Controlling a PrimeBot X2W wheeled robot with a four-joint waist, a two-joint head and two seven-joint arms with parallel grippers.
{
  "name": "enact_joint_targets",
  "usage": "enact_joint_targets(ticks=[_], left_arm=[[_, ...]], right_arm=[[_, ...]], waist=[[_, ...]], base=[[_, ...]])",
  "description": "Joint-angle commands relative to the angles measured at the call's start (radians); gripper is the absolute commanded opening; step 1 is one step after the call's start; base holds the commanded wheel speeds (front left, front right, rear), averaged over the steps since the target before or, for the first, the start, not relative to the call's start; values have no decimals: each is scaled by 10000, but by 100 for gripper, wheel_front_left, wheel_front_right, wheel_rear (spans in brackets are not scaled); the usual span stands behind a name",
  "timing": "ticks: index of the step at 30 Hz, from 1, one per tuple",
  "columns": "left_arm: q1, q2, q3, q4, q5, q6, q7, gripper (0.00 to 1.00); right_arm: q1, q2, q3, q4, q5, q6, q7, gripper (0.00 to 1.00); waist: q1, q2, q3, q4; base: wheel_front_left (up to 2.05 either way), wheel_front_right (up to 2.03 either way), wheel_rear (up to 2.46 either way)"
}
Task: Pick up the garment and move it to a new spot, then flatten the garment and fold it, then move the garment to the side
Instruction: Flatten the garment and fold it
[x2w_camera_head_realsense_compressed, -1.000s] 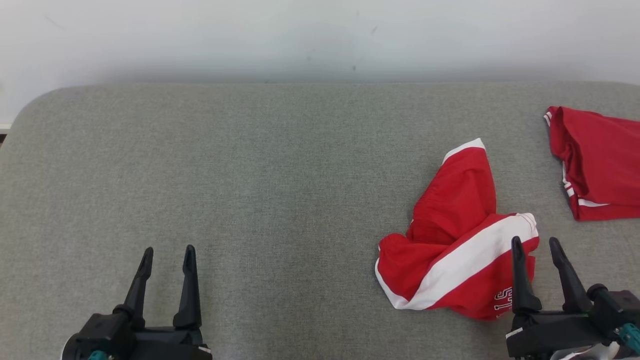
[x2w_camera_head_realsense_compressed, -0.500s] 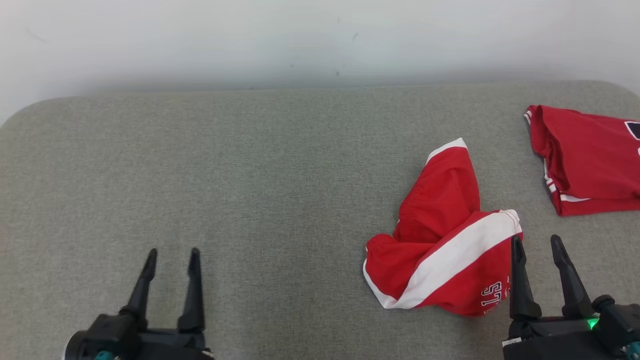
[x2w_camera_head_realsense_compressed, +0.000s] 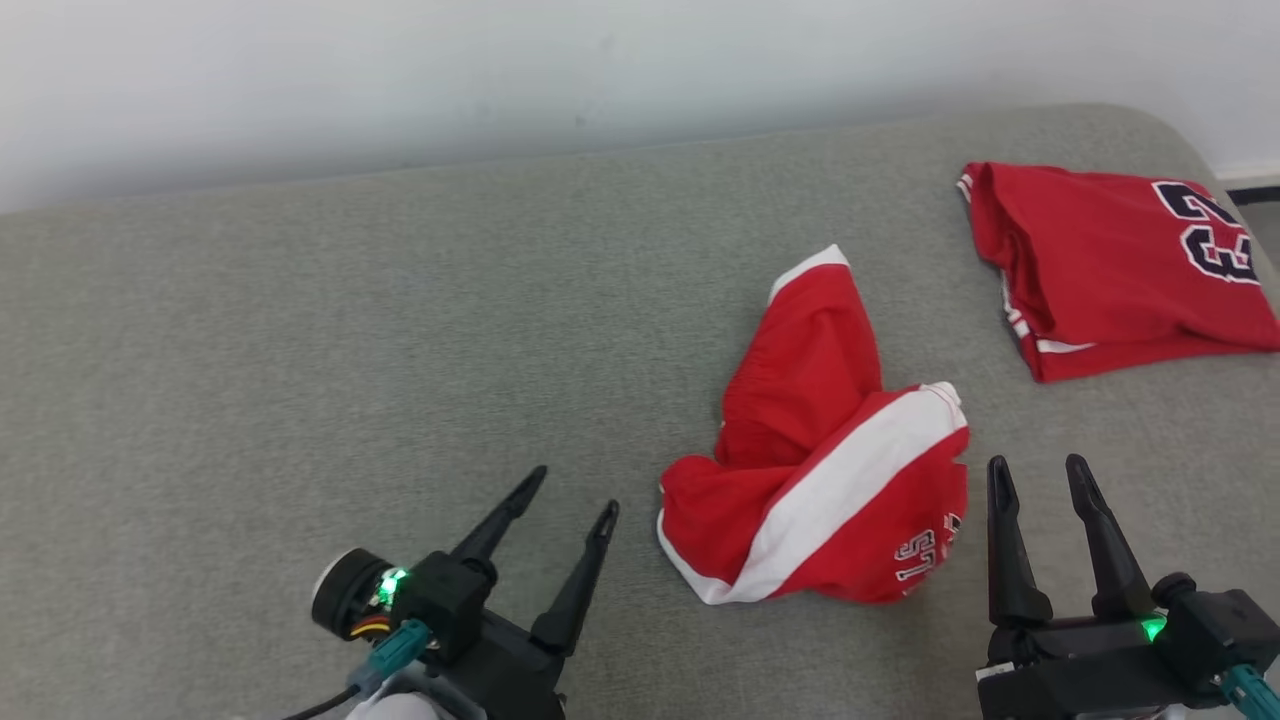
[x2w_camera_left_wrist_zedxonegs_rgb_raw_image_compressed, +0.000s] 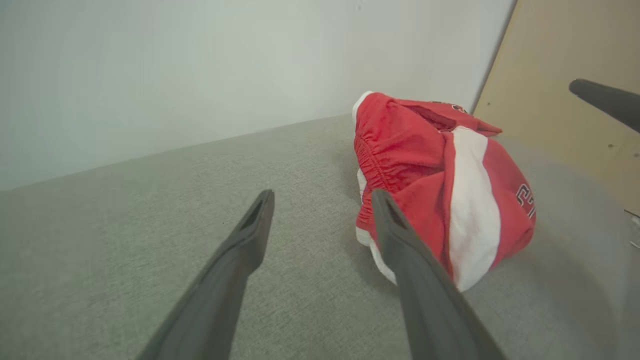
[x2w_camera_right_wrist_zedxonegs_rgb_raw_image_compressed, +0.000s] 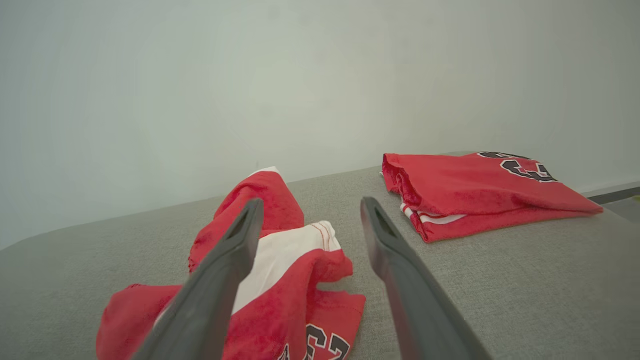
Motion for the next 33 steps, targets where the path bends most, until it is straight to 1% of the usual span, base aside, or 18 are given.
enact_joint_targets(ticks=[1, 5, 6, 10, 16, 17, 18, 19, 21, 25, 31, 32, 33], left_arm=[[-262, 88, -258, 181, -163, 17, -29, 100], [-842, 228, -1209, 962, -617, 17, -29, 100], [-1154, 297, -1578, 1441, -784, 17, -26, 100], [-1650, 343, -2223, 2314, -1103, 17, -15, 100], [-2265, 274, -3100, 3148, -1497, 17, -20, 100], [-2372, 239, -3181, 3261, -1611, 19, -22, 87], [-2476, 210, -3219, 3413, -1711, 19, -22, 31], [-2596, 194, -3170, 3542, -1757, 19, -24, 0], [-2755, 137, -2922, 3665, -1816, 24, -25, 0], [-2708, 247, -2091, 3400, -1760, 276, -27, 0], [-1896, 570, -823, 2486, -1574, 728, -26, 0], [-1896, 570, -823, 2486, -1574, 728, -26, 0], [-1713, 624, -618, 2328, -1574, 824, -28, 0]], right_arm=[[-147, 31, 11, 26, 63, -27, -9, 100], [-219, 57, 88, 58, 83, -27, -9, 100], [-286, 73, 87, 55, 92, -27, -9, 100], [-324, 108, 99, 76, 114, -27, -9, 100], [-302, 148, 73, 92, 104, -27, -9, 100], [-317, 153, 65, 91, 98, -27, -9, 100], [-326, 158, 58, 88, 93, -27, -9, 100], [-325, 163, 41, 88, 82, -27, -9, 100], [-308, 168, -40, 39, 35, -27, -9, 100], [-234, 182, -163, 2, -43, -27, -9, 100], [-134, 162, -256, 55, -95, -27, -9, 100], [-134, 162, -256, 55, -95, -27, -9, 100], [-143, 149, -239, 80, -110, -27, -8, 100]], waist=[[0, 0, 209, -401], [0, 0, 373, -794], [0, 0, 448, -982], [0, 0, 555, -1342], [0, 0, 668, -1607], [0, 0, 680, -1623], [0, 0, 687, -1635], [0, 0, 690, -1635], [0, 0, 671, -1564], [0, 0, 548, -1215], [0, 0, 223, -324], [0, 0, 223, -324], [0, 0, 169, -194]], base=[[0, 0, 0], [0, 0, 0], [0, 0, 0], [0, 0, 0], [0, 0, 0], [0, 0, 0], [0, 0, 0], [0, 0, 0], [0, 0, 0], [0, 0, 0], [0, 0, 0], [0, 0, 0], [0, 0, 0]])
